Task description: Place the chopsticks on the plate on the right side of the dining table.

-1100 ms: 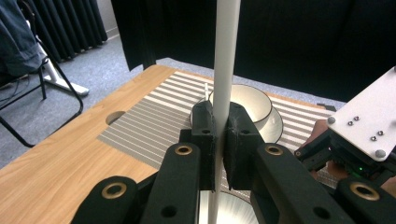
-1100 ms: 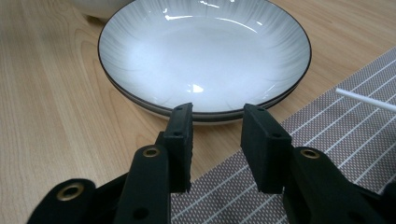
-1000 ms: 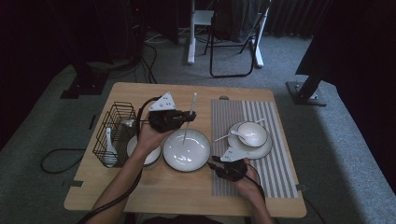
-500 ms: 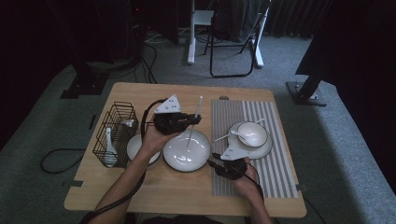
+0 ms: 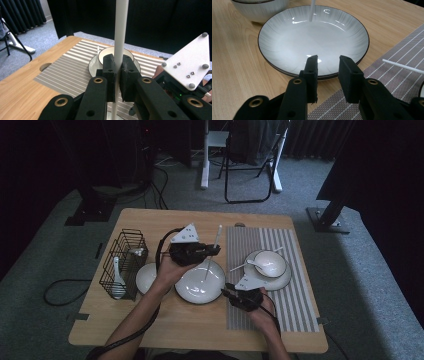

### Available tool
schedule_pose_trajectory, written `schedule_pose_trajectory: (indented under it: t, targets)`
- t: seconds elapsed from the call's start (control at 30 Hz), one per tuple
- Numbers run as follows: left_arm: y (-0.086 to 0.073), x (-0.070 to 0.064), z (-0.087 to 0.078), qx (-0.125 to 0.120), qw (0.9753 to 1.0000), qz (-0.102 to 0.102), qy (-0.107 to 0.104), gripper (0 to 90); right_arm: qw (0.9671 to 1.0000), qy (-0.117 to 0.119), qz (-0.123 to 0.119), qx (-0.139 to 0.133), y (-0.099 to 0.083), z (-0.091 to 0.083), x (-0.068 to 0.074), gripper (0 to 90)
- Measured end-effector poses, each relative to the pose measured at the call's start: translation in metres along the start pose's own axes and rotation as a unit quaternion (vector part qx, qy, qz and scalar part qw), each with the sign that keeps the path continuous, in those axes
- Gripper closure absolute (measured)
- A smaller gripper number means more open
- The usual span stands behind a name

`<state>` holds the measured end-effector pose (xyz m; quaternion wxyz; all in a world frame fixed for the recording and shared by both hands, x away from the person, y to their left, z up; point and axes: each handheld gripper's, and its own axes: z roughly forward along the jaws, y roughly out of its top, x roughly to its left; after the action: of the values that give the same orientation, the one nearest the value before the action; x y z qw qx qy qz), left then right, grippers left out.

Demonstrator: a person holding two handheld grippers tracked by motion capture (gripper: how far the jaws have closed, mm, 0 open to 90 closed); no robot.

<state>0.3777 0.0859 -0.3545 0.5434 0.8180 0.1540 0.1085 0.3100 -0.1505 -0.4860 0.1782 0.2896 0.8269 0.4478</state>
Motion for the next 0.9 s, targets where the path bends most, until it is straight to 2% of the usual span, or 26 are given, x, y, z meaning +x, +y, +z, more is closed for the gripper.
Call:
schedule_pose_trajectory:
  t: [0.57, 0.9]
  targets:
    - [0.000, -0.011, 0.010, -0.010, 0.9997, -0.002, -0.023, 84.7, 1.0000, 0.002, 0.001, -0.002, 0.004, 0.004, 0.004, 69.6]
    - [-0.002, -0.020, 0.021, -0.008, 0.9994, 0.000, -0.035, 84.7, 1.0000, 0.004, -0.003, -0.001, 0.007, 0.008, 0.009, 73.0]
